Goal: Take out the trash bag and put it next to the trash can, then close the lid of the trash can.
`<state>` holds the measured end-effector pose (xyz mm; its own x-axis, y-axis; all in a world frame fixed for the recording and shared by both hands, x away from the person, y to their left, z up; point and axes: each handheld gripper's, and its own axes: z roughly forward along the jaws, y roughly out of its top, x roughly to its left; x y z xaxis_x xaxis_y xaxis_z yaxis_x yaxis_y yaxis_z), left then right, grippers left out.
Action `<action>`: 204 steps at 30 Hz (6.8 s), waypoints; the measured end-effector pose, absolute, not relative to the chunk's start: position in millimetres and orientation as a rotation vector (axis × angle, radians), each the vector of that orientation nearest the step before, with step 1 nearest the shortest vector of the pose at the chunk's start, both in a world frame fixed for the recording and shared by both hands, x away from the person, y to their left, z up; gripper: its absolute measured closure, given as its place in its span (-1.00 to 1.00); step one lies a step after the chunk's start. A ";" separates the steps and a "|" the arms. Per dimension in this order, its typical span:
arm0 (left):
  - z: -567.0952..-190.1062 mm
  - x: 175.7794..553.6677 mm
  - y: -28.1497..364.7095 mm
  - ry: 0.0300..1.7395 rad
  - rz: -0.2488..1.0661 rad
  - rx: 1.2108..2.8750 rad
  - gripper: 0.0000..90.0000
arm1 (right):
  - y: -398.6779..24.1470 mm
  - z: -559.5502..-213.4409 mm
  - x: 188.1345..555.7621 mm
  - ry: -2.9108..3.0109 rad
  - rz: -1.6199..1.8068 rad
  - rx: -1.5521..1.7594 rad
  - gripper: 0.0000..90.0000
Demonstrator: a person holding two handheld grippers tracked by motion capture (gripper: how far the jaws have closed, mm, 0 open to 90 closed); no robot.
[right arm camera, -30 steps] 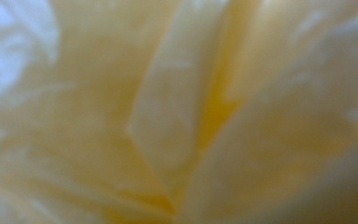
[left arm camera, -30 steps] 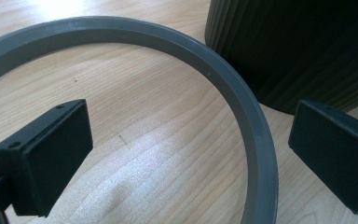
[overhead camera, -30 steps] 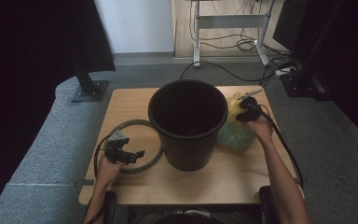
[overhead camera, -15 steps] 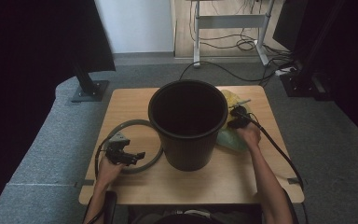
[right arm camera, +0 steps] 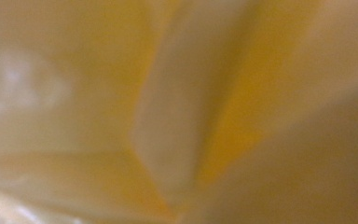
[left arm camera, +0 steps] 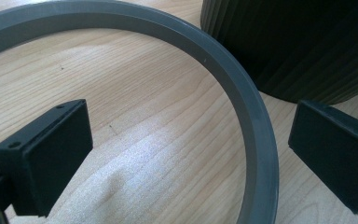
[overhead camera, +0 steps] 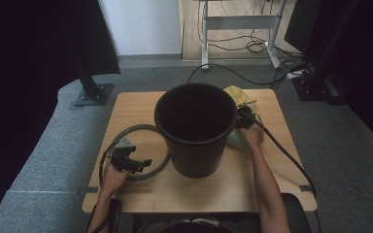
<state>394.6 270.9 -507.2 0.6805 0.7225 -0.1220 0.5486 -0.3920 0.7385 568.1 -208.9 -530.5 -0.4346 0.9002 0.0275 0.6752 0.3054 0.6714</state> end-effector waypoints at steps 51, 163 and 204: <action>-516.2 395.8 296.0 1.131 0.348 2.083 -1.00 | -268.5 -439.7 440.4 2.223 0.914 1.269 -1.00; -530.5 441.3 389.0 1.579 0.364 1.872 0.75 | -284.8 -557.0 395.0 2.234 0.946 1.304 -1.00; -411.6 454.9 407.3 1.545 0.258 1.922 0.74 | -284.9 -556.9 395.2 2.235 0.945 1.303 -1.00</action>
<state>454.9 407.3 -411.6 0.2862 0.9279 -0.2389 0.7997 -0.0940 0.5930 395.2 -284.9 -556.9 -0.4948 0.8690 0.0063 0.6099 0.3421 0.7148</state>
